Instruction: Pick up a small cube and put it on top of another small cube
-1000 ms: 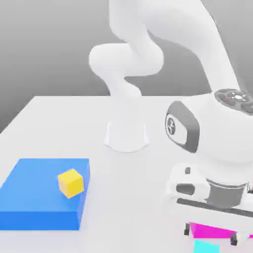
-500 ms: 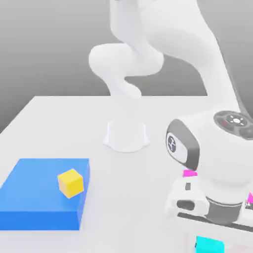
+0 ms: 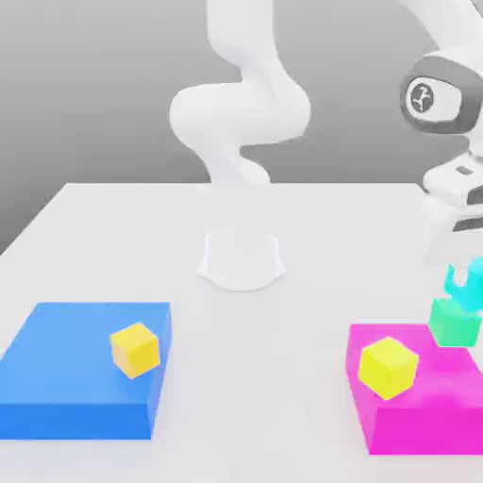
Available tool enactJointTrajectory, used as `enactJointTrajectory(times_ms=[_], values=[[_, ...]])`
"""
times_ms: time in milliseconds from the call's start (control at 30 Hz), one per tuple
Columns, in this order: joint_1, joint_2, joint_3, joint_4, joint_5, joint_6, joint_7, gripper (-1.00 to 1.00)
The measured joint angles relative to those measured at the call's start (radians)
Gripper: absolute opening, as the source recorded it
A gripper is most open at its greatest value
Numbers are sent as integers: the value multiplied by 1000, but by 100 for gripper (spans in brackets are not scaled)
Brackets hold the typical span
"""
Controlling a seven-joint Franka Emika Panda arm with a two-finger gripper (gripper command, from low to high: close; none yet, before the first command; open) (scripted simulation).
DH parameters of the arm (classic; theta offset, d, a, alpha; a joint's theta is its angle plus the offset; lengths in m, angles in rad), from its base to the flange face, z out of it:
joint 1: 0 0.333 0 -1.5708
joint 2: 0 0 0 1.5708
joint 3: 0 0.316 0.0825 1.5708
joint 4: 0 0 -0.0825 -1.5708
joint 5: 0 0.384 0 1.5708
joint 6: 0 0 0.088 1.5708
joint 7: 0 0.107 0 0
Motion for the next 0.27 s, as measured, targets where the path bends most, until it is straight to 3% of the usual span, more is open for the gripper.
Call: enactJointTrajectory(times_ms=[133, 167, 267], values=[[1, 85, 17, -49, -51, 128, 28, -100], [1, 110, 17, -57, -66, 159, 39, 100], [1, 110, 17, -57, -66, 159, 39, 100]])
